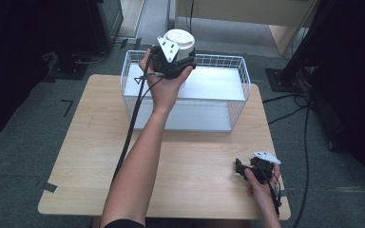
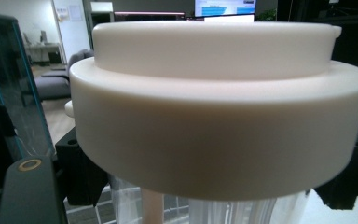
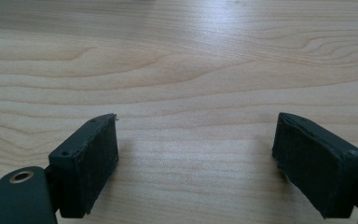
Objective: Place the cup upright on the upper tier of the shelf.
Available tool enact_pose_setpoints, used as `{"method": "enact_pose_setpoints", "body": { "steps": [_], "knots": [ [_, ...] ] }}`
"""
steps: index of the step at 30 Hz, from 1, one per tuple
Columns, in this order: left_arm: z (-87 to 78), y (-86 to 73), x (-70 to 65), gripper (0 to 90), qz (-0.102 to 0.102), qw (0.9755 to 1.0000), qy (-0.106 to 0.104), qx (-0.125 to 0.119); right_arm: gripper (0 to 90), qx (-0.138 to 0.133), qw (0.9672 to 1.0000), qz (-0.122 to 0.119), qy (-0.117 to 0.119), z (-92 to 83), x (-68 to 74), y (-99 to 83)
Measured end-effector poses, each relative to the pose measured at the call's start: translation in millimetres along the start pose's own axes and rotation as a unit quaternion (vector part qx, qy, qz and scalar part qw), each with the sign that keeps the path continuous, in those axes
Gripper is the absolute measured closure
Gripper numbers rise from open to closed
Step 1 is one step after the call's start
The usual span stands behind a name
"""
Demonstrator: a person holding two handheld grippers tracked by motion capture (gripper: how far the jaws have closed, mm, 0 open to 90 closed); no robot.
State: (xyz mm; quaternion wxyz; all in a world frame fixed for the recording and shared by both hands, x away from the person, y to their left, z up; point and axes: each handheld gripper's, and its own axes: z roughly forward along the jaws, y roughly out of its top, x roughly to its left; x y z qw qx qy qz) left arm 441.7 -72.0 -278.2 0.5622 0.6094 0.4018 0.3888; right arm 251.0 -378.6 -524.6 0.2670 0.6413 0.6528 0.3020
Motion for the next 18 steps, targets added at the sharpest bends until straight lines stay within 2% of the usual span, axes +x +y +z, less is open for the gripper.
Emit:
{"method": "enact_pose_setpoints", "body": {
  "steps": [2,5,7,9,10,11,18],
  "knots": [
    [0.0,-0.1,0.5,15.5,0.001,1.0000,-0.001,0.001,14.2,0.000,1.0000,-0.003,0.000,0.1,0.0,0.0],
    [-0.8,0.0,0.3,12.8,0.009,0.9999,0.011,0.008,14.2,0.001,1.0000,-0.003,-0.002,0.1,0.3,0.0],
    [-2.3,0.8,0.5,11.1,0.009,0.9999,0.005,0.011,14.2,0.001,1.0000,-0.004,-0.001,0.2,0.2,0.0],
    [-3.6,1.2,0.8,6.1,0.011,0.9998,0.003,0.015,14.2,0.001,1.0000,-0.004,-0.002,0.2,0.2,0.0],
    [-4.2,1.2,1.2,0.8,0.009,0.9998,0.003,0.019,14.2,0.001,1.0000,-0.003,-0.002,0.1,0.4,0.0],
    [-5.0,0.1,2.3,0.8,0.007,0.9997,-0.005,0.021,14.2,0.001,1.0000,-0.004,-0.001,0.2,0.2,0.0],
    [-8.0,-4.9,1.8,0.0,0.001,0.9995,-0.019,0.026,14.2,0.001,1.0000,-0.004,-0.001,0.2,0.2,0.0]
  ]
}}
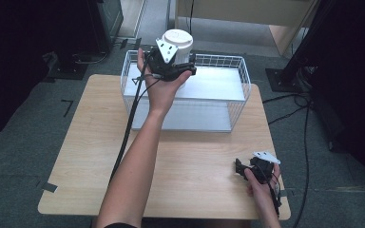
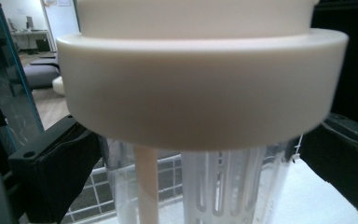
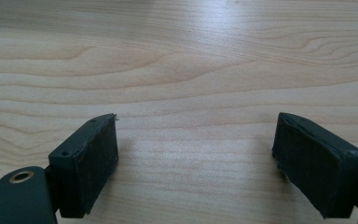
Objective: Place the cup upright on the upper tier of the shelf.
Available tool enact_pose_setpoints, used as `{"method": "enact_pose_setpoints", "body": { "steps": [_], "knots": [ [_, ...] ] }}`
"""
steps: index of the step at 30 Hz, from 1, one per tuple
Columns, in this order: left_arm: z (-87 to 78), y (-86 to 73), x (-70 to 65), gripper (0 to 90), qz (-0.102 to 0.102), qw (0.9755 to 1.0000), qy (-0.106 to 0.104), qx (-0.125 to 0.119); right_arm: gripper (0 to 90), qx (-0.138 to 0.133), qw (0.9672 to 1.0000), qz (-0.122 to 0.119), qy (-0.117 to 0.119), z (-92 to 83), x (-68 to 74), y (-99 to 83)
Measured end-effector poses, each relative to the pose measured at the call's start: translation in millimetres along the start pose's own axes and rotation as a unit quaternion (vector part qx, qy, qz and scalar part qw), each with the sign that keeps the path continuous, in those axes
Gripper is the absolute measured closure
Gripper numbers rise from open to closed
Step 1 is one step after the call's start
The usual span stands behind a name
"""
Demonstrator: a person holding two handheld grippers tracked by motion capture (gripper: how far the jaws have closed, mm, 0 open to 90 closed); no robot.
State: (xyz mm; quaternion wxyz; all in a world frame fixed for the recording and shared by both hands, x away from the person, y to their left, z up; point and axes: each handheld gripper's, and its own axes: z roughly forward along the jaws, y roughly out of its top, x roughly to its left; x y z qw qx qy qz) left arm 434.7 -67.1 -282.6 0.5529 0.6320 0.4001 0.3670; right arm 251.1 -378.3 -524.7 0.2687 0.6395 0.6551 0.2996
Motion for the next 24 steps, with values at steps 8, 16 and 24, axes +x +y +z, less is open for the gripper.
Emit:
{"method": "enact_pose_setpoints", "body": {
  "steps": [8,16,24],
  "knots": [
    [-7.1,-11.2,-1.2,0.0,0.001,1.0000,0.001,-0.002,14.2,0.000,1.0000,-0.001,0.000,0.0,-0.1,0.0],
    [-18.6,-21.4,1.7,0.0,-0.010,0.9999,-0.004,-0.004,14.2,0.001,1.0000,0.000,-0.001,-0.1,0.1,0.0],
    [-41.5,-37.8,-4.7,0.0,0.016,0.9997,-0.018,-0.002,14.2,0.001,1.0000,0.001,-0.001,-0.1,0.3,0.0]
  ]
}}
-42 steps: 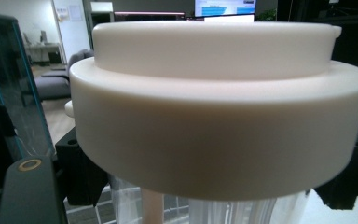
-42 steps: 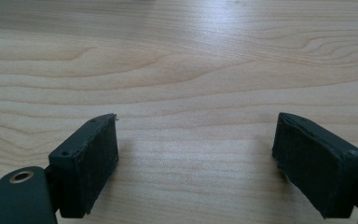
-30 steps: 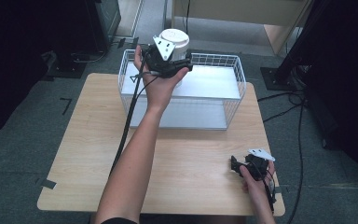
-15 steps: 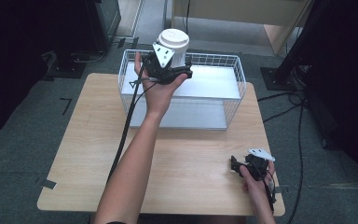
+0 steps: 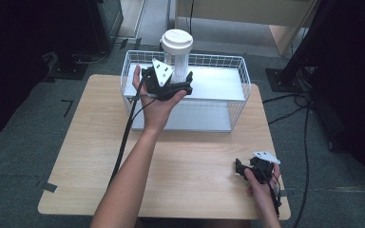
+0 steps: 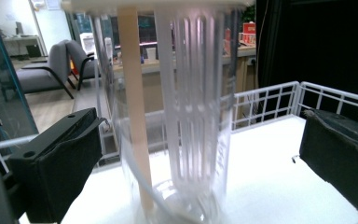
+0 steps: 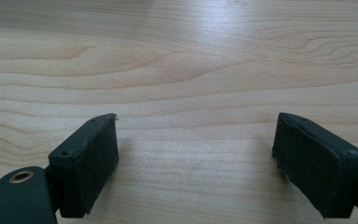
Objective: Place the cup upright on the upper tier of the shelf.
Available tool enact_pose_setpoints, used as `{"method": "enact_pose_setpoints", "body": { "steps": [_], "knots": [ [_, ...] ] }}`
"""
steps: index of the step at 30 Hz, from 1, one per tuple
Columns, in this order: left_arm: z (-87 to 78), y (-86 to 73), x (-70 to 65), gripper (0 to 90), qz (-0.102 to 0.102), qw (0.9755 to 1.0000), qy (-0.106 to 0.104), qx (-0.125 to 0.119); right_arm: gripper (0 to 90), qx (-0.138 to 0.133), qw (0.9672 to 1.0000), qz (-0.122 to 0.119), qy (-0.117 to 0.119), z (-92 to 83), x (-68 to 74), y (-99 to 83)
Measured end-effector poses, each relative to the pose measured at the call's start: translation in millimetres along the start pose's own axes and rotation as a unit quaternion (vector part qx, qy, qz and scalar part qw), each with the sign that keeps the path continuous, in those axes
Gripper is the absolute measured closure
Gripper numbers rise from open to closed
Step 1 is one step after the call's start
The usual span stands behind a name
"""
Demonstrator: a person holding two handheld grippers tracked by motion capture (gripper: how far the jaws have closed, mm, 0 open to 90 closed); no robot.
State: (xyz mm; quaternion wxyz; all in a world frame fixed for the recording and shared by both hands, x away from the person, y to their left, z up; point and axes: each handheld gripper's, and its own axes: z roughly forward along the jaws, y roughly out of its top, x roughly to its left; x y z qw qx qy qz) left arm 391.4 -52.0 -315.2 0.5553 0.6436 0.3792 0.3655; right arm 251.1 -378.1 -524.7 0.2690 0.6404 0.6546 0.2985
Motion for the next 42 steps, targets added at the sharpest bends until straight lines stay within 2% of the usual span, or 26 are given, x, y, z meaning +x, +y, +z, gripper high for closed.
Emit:
{"method": "enact_pose_setpoints", "body": {
  "steps": [3,7,9,12,15,21,30,33,37,42],
  "knots": [
    [-7.8,-10.4,-0.5,0.0,-0.003,1.0000,-0.002,0.004,14.3,0.000,1.0000,0.000,0.000,0.0,0.0,0.0],
    [-17.8,-24.1,1.3,0.0,0.008,0.9999,0.008,0.004,14.2,0.000,1.0000,-0.001,0.000,0.0,0.0,0.0],
    [-21.2,-28.6,4.1,0.0,0.002,1.0000,0.008,0.005,14.3,0.000,1.0000,-0.001,0.000,0.1,0.0,0.0],
    [-28.7,-36.3,9.8,0.0,-0.011,0.9999,-0.005,0.006,14.3,0.000,1.0000,-0.001,0.000,0.1,0.1,0.0],
    [-36.2,-44.2,11.9,0.0,-0.001,1.0000,-0.007,0.004,14.3,0.000,1.0000,-0.001,-0.001,0.1,0.1,0.0],
    [-48.5,-59.3,13.7,0.0,0.001,0.9999,-0.013,0.010,14.3,0.000,1.0000,-0.001,-0.001,0.1,0.0,0.0],
    [-64.6,-79.1,14.2,0.0,0.005,0.9999,0.002,0.010,14.3,-0.001,1.0000,-0.001,-0.001,0.1,0.2,-0.1],
    [-70.1,-88.4,14.9,0.0,0.008,0.9999,0.005,0.014,14.3,0.000,1.0000,-0.002,-0.001,0.0,0.0,0.0],
    [-77.1,-102.0,18.9,0.0,0.006,0.9995,0.008,0.031,14.3,0.000,1.0000,-0.003,-0.001,0.1,-0.1,0.0],
    [-85.8,-117.2,22.5,0.0,-0.001,0.9991,0.007,0.043,14.3,0.000,1.0000,-0.003,-0.001,0.1,0.0,0.0]
  ]
}}
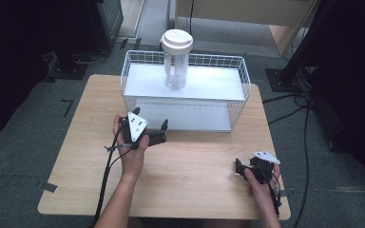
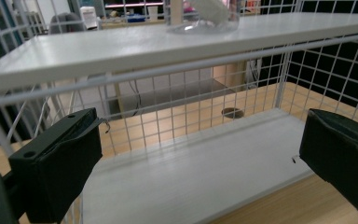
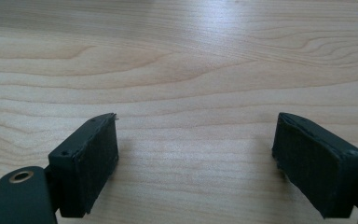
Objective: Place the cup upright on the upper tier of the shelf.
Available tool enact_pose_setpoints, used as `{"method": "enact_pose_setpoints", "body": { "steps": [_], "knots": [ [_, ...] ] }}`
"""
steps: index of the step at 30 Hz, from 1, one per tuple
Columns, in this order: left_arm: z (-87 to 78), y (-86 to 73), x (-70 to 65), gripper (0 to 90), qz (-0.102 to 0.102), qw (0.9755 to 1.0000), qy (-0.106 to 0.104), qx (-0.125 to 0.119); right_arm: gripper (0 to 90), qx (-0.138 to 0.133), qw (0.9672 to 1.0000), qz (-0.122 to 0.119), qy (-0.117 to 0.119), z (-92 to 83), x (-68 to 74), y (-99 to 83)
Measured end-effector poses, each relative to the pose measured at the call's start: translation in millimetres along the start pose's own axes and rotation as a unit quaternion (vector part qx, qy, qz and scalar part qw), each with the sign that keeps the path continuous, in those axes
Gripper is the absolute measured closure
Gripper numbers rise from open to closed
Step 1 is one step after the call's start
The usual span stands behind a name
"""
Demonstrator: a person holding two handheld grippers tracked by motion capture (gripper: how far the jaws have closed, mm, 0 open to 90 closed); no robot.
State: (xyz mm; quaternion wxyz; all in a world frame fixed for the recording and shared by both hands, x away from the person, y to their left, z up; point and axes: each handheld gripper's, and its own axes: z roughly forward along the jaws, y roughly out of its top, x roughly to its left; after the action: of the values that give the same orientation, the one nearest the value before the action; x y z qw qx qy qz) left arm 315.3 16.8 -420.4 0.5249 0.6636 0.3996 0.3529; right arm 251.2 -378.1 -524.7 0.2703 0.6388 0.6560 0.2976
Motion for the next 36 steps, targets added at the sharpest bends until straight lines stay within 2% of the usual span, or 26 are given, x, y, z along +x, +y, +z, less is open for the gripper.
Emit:
{"method": "enact_pose_setpoints", "body": {
  "steps": [10,19,29,36],
  "knots": [
    [-17.3,-30.6,13.2,0.0,-0.012,0.9995,0.020,0.021,14.3,0.000,1.0000,0.000,0.000,0.0,0.1,0.0],
    [-34.0,-56.8,29.6,0.0,-0.030,0.9978,0.043,0.041,14.3,0.000,1.0000,0.000,0.000,0.0,0.2,0.0],
    [-55.1,-82.0,54.4,0.0,-0.046,0.9938,0.074,0.070,14.3,0.000,1.0000,0.001,0.000,0.0,0.2,0.0],
    [-73.5,-97.9,74.7,0.0,-0.050,0.9891,0.101,0.095,14.3,0.000,1.0000,0.001,0.000,0.0,0.3,0.0]
  ]
}}
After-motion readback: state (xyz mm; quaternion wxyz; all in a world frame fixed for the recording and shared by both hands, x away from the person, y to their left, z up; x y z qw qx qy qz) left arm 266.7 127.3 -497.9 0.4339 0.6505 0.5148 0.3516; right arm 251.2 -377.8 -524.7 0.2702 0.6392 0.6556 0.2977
